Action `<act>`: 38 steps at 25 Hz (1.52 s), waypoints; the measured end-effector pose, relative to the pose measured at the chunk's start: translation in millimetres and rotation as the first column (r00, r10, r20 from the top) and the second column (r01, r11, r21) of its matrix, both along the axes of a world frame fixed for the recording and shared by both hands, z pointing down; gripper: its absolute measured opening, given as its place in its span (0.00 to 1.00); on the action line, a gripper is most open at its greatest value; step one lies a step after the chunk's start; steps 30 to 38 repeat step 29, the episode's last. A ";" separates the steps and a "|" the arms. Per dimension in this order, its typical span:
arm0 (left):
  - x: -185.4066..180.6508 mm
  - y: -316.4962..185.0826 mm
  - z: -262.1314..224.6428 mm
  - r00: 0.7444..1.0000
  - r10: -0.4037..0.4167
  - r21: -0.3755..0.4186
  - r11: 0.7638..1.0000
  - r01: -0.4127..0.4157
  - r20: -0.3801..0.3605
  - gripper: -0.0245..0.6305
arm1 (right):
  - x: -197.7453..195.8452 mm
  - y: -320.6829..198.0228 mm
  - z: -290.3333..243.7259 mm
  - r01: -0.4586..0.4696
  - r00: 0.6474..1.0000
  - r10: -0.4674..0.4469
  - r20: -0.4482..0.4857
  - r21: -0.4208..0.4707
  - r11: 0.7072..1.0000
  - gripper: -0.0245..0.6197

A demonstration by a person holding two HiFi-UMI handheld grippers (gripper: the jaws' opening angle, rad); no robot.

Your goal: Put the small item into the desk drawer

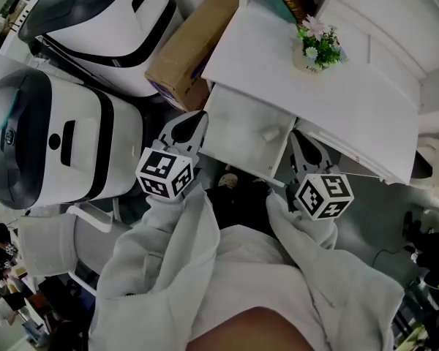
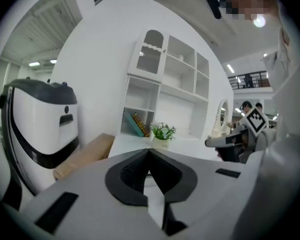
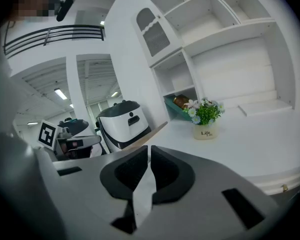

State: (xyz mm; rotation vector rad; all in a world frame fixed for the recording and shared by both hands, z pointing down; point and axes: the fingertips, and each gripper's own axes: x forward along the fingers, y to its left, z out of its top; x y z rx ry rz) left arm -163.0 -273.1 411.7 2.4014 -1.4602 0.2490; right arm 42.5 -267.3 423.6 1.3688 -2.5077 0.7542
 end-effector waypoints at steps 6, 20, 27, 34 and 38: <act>-8.9 4.5 -0.6 0.998 -0.056 0.041 0.998 0.055 0.020 0.06 | 8.4 -2.7 -14.4 -0.006 1.000 0.008 -0.029 0.072 0.997 0.10; 33.4 -5.2 3.6 0.999 0.043 0.014 0.999 -0.043 -0.003 0.06 | 32.6 -1.8 -10.4 -0.051 0.998 0.054 -0.043 0.064 0.997 0.10; 43.5 -7.0 7.6 0.997 0.075 -0.001 0.997 -0.075 -0.014 0.06 | 36.5 -2.1 -8.1 -0.063 0.997 0.066 -0.044 0.063 0.996 0.10; 45.3 -7.7 8.7 0.997 0.082 -0.005 0.997 -0.082 -0.014 0.06 | 37.2 -2.7 -8.1 -0.065 0.997 0.067 -0.045 0.063 0.996 0.10; 45.3 -7.7 8.7 0.997 0.082 -0.005 0.997 -0.082 -0.014 0.06 | 37.2 -2.7 -8.1 -0.065 0.997 0.067 -0.045 0.063 0.996 0.10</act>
